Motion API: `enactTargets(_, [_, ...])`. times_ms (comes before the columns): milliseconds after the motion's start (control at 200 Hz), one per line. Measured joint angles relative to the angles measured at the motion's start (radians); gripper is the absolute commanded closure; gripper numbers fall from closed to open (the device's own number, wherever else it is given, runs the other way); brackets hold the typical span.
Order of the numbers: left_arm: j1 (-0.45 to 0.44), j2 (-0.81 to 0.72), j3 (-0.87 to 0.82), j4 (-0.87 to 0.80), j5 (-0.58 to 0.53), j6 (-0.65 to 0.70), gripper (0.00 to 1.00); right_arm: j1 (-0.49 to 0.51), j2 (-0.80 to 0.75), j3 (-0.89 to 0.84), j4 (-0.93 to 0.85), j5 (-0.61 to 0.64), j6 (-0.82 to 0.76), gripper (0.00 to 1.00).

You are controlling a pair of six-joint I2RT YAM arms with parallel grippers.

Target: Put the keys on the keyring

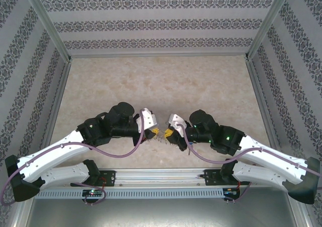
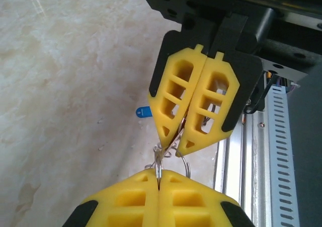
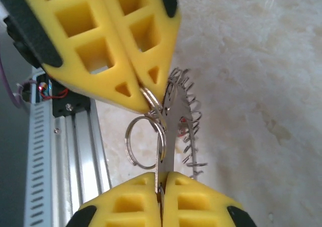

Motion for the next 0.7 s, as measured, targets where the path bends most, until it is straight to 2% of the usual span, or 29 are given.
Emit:
enactTargets(460, [-0.001, 0.097, 0.101, -0.042, -0.087, 0.0, 1.0, 0.044, -0.028, 0.0, 0.007, 0.216, -0.018, 1.0])
enactTargets(699, [-0.001, 0.14, 0.136, -0.064, -0.11, 0.005, 1.0, 0.046, -0.031, 0.0, 0.006, 0.266, -0.018, 1.0])
